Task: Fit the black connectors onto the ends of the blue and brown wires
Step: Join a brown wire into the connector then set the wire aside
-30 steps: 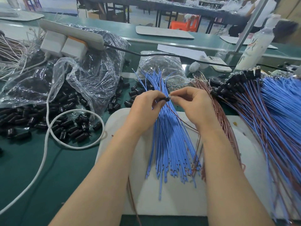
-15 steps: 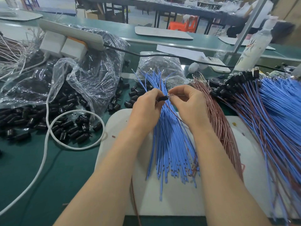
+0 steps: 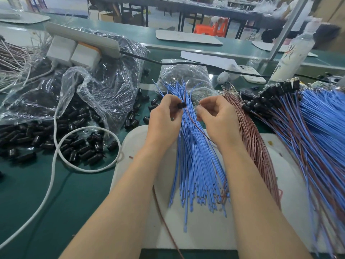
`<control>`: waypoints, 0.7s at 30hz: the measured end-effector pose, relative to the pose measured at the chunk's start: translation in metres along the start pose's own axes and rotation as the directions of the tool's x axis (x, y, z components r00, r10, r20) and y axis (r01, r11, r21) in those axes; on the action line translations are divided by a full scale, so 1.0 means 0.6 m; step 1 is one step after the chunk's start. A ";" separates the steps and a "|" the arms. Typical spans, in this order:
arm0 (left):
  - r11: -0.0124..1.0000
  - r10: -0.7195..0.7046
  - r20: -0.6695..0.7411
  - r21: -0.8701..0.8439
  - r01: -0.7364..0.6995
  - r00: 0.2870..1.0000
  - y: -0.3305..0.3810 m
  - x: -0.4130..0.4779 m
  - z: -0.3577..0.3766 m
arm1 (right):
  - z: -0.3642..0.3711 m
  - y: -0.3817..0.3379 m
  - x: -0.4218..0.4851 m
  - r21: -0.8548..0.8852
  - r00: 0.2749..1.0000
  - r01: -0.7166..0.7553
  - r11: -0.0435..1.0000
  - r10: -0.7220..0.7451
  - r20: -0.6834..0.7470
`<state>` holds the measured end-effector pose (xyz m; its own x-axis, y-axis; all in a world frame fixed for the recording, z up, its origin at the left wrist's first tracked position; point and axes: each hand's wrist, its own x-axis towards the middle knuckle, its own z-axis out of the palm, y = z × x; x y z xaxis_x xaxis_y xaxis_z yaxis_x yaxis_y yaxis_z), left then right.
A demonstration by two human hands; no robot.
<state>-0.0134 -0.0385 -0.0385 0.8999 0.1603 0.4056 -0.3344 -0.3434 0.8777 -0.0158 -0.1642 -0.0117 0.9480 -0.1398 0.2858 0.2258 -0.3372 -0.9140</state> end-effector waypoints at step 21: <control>0.967 0.094 0.055 0.233 -0.105 0.994 -0.001 -0.008 0.006 | 0.017 -0.004 -0.012 -0.294 0.980 0.188 0.937 -0.200 -0.012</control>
<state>-0.0165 -0.0425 -0.0422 0.8784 0.0760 0.4719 -0.3524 -0.5642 0.7467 -0.0206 -0.1530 -0.0144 0.8809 -0.0804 0.4664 0.3238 -0.6162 -0.7179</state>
